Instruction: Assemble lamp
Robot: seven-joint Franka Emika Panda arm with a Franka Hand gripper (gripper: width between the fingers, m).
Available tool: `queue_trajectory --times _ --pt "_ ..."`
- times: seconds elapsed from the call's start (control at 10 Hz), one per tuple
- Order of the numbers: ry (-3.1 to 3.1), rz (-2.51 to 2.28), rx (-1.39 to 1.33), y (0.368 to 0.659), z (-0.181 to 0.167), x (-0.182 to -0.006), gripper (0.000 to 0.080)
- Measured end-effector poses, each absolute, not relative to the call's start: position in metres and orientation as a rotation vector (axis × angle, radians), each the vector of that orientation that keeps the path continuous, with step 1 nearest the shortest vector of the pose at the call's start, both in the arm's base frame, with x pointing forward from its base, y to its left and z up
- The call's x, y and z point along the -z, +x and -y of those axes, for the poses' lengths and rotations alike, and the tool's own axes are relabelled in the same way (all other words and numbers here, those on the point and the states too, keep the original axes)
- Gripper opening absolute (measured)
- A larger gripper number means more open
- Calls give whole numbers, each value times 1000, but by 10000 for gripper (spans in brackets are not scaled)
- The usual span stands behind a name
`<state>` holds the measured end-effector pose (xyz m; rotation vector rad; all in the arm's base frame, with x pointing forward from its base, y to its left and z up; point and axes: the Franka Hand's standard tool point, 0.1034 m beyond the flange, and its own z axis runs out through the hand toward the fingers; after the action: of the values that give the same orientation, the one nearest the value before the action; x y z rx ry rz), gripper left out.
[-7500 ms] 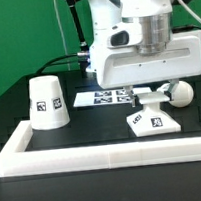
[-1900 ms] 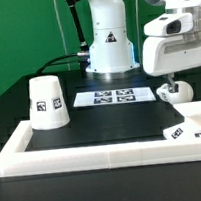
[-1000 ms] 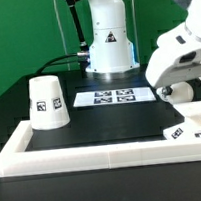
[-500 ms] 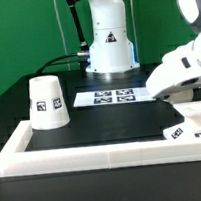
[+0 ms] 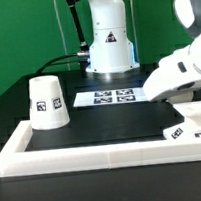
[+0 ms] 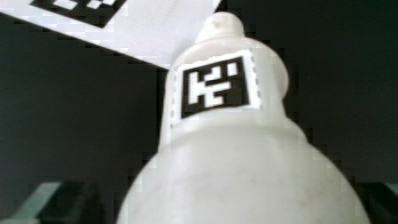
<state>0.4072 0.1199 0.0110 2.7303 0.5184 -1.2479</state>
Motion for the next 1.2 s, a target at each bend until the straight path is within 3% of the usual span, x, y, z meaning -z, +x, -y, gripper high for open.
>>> queue_trajectory --times 0.6,0.7,0.9,1.2 --pt "2730 -519 1249 407 -120 -11 576" --pt "2724 -521 1281 408 -119 -18 576" --pt "2731 -497 1318 425 -114 -53 577" --pt "2711 -458 1379 439 -104 -89 577"
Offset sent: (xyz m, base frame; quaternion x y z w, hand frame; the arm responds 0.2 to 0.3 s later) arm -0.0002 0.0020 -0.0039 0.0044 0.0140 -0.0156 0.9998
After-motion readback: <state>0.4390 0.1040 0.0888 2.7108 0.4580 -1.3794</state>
